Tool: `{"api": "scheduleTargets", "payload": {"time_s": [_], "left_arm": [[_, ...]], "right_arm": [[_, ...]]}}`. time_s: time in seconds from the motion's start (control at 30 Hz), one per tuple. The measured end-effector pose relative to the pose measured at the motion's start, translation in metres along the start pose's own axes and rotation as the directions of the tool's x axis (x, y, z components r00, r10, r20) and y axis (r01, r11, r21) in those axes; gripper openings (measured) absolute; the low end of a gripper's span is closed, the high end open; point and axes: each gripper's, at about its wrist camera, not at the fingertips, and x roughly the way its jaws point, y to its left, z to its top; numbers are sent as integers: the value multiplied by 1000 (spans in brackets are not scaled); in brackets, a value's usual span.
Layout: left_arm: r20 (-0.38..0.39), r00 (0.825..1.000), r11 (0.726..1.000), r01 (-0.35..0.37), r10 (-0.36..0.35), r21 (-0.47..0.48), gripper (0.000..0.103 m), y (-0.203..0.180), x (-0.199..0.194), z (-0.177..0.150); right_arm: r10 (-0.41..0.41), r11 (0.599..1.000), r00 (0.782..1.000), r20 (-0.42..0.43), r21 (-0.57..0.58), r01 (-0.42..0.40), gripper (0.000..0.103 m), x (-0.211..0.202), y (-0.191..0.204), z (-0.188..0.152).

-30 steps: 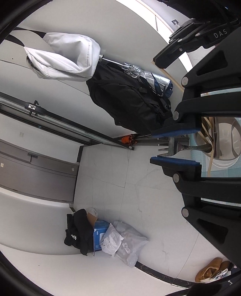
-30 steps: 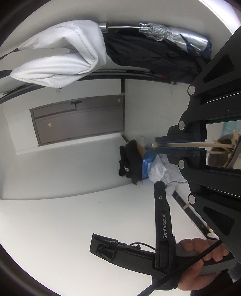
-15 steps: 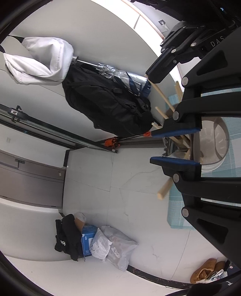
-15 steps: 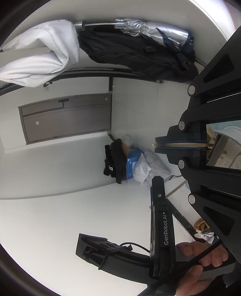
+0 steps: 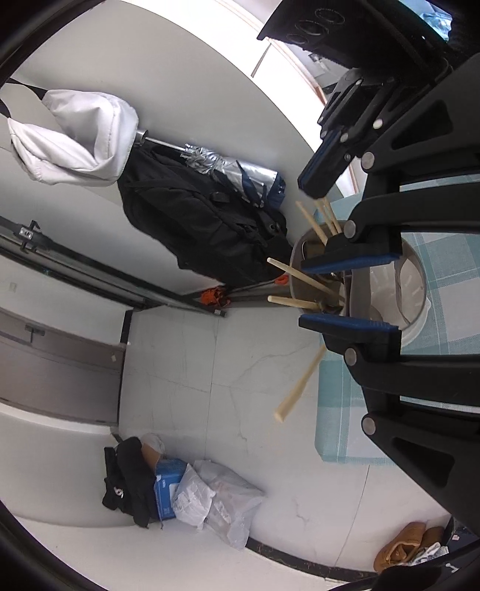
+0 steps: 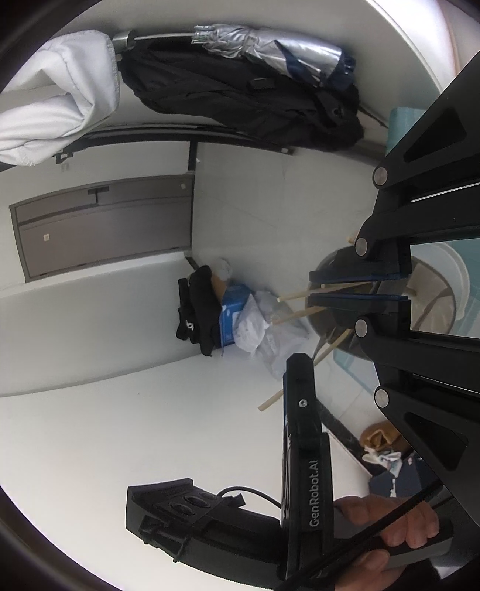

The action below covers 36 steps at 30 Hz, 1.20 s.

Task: Organize utensils

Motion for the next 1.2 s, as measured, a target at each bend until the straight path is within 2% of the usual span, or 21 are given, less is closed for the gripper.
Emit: {"api": "scheduleTargets", "payload": {"time_s": [0.07,0.2,0.33,0.47,0.53,0.93,1.13,1.2], "left_arm": [[9,1000,1000,-15,15,-27,24,3,-6,0],[42,997,994,-64,68,-88,40,10,-22,-6],[99,986,987,-125,135,-101,61,5,-43,-16],[148,975,983,-148,163,-107,73,-3,-64,-26],[169,970,982,-158,174,-107,79,-8,-74,-32],[228,948,974,-205,222,-98,89,-25,-112,-75],[257,934,967,-225,249,-120,97,-25,-119,-102],[253,934,967,-227,251,-119,97,-23,-118,-110]], "right_arm": [[11,1000,1000,10,8,-11,7,-7,0,2],[-4,1000,999,41,8,4,29,-26,3,6],[-9,999,998,60,33,7,31,-44,5,6],[-20,999,997,72,44,17,41,-63,9,0],[-14,999,997,69,51,10,42,-71,12,-3],[-32,998,994,106,55,26,63,-123,36,-33],[-53,997,993,106,59,47,71,-135,44,-55],[-56,997,994,96,60,50,74,-137,46,-64]]}}
